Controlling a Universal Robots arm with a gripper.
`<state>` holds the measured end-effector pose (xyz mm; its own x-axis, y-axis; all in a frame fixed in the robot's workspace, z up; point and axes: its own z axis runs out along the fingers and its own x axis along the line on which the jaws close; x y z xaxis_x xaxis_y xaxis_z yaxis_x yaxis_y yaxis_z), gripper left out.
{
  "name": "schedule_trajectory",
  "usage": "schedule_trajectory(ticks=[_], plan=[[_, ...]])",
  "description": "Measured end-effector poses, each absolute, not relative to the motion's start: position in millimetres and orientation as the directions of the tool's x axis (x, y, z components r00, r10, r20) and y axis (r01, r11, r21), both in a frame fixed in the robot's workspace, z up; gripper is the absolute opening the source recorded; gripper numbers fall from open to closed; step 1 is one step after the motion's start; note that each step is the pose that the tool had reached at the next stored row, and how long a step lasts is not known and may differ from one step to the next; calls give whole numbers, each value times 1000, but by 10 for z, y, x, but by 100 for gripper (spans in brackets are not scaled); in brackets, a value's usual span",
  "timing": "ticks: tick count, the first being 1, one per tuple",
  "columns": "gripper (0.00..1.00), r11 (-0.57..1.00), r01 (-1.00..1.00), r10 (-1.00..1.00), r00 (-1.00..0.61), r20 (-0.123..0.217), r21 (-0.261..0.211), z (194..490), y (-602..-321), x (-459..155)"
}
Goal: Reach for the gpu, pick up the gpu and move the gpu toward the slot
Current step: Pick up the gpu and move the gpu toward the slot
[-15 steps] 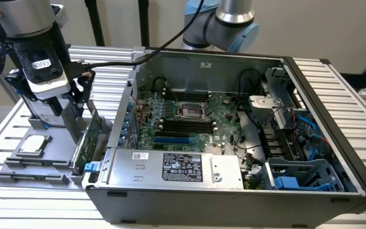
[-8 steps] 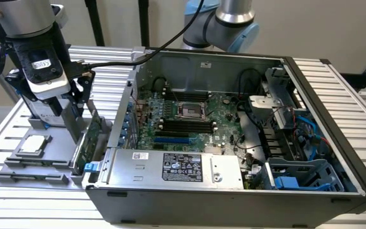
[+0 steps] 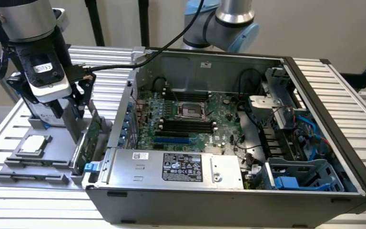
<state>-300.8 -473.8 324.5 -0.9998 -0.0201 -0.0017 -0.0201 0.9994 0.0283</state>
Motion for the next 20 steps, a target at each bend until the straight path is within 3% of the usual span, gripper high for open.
schedule_trajectory(ticks=[20], plan=[[48,1000,-2,-2,-1000,-3,27,2881,-4740,-3009]])
